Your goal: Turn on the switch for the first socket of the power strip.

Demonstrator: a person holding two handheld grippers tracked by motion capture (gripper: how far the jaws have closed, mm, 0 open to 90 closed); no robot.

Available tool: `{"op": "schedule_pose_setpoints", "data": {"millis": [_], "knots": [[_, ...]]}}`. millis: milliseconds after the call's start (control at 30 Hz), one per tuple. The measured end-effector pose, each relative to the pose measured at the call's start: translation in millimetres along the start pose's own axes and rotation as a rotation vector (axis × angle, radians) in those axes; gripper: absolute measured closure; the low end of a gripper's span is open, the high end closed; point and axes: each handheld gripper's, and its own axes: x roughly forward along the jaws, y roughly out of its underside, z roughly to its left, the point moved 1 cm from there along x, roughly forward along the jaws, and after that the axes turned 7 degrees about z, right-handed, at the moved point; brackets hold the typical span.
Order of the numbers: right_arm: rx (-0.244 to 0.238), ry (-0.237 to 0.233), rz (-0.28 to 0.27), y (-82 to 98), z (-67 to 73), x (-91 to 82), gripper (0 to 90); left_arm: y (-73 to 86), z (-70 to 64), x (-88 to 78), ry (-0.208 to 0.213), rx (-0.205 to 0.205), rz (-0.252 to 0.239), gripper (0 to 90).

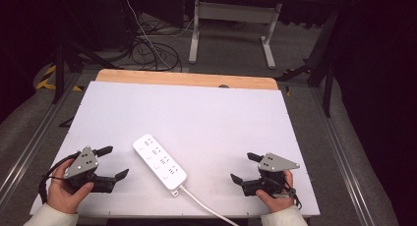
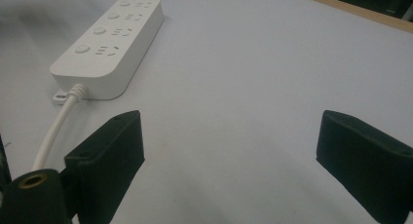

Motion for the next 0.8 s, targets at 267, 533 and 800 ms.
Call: {"op": "schedule_pose_setpoints", "data": {"millis": [267,533,800], "knots": [[-0.004,-0.005,-0.005,0.3,-0.2,-0.6,10.5,11.0,-1.9,3.7,0.015,-0.058,0.007,11.1],[0.001,-0.016,-0.010,0.6,-1.0,-1.5,10.4,9.4,-3.3,4.8,-0.002,-0.039,0.002,11.7],[-0.002,-0.016,-0.007,1.0,-1.3,-0.9,10.3,10.2,-3.1,-0.9,-0.013,-0.049,-0.001,11.4]]}}
